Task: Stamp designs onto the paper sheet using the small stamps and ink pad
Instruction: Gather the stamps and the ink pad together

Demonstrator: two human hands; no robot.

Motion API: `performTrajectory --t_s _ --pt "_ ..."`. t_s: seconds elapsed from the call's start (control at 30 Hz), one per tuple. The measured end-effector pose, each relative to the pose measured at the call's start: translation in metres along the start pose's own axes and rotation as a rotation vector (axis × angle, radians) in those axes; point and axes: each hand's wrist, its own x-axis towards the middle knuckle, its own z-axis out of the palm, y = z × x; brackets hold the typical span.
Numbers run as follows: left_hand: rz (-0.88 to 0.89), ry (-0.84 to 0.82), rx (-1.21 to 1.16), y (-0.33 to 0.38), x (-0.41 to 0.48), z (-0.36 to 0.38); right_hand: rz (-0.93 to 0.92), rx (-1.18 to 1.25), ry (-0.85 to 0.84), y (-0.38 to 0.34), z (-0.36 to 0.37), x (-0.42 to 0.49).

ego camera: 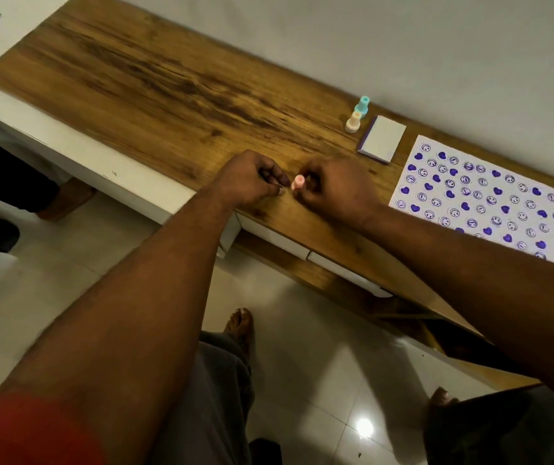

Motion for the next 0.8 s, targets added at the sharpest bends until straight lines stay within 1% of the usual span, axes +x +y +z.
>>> performTrajectory --t_s 0.07,0.13,0.23,0.3,0.43,0.8 --pt "0.01 -0.006 -0.008 0.0 0.0 0.0 0.142 -0.04 0.082 0.014 -0.005 0.016" --pt "0.015 -0.013 -0.025 0.0 0.001 0.0 0.28 -0.119 0.123 0.027 -0.012 0.03" --pt "0.01 -0.016 -0.052 0.0 0.001 0.0 0.409 -0.258 0.122 0.04 -0.021 0.043" --pt "0.012 -0.017 -0.051 -0.001 0.002 0.0 0.459 -0.272 0.116 0.047 -0.026 0.045" --pt "0.001 -0.025 -0.051 -0.001 0.004 0.001 0.495 -0.212 0.115 0.054 -0.027 0.043" --pt "-0.005 -0.015 -0.047 0.0 0.002 0.0 0.5 -0.16 0.197 0.056 -0.031 0.038"
